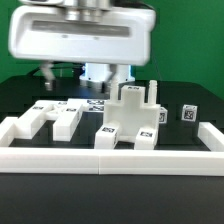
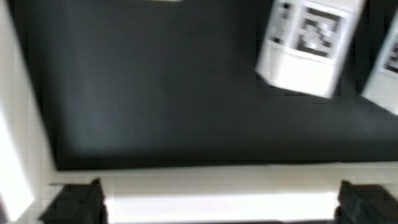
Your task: Assemble chair
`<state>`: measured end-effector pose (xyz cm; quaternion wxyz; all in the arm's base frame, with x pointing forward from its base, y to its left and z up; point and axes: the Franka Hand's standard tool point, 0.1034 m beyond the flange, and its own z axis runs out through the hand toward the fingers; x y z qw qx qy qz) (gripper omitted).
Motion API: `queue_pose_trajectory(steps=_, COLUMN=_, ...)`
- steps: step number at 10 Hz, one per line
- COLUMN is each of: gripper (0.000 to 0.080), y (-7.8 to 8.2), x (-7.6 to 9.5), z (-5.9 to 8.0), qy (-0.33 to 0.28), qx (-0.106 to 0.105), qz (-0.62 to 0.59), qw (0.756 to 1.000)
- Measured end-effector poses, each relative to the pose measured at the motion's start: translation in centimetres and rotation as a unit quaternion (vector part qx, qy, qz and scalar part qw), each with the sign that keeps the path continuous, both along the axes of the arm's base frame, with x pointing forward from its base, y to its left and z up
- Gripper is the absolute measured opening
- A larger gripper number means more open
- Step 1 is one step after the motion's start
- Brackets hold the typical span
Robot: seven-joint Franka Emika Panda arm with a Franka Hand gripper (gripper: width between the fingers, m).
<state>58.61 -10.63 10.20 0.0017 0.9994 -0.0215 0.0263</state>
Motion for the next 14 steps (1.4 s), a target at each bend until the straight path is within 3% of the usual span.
queue_pose_trajectory(steps=2, gripper=0.0648, y=-1.7, x=-2.7, z=-0.9, qy=0.011, qx=0.012, qz=-0.01, qw=1.0)
queue_pose_trajectory(steps=7, gripper=0.0648, y=-1.5, x=-3.1, z=-1.3, qy=0.011, qx=0.01, qz=-0.022, qw=1.0)
queue_pose_trajectory(steps=10, gripper=0.0648, y=-1.8, x=-6.6, z=-2.4, qy=0.015, qx=0.008, qz=-0.033, qw=0.999)
queue_pose_trajectory(steps=14, gripper=0.0648, y=-1.8, x=-8.0, z=-4.0, qy=0.012, qx=-0.006, qz=-0.033, qw=0.999)
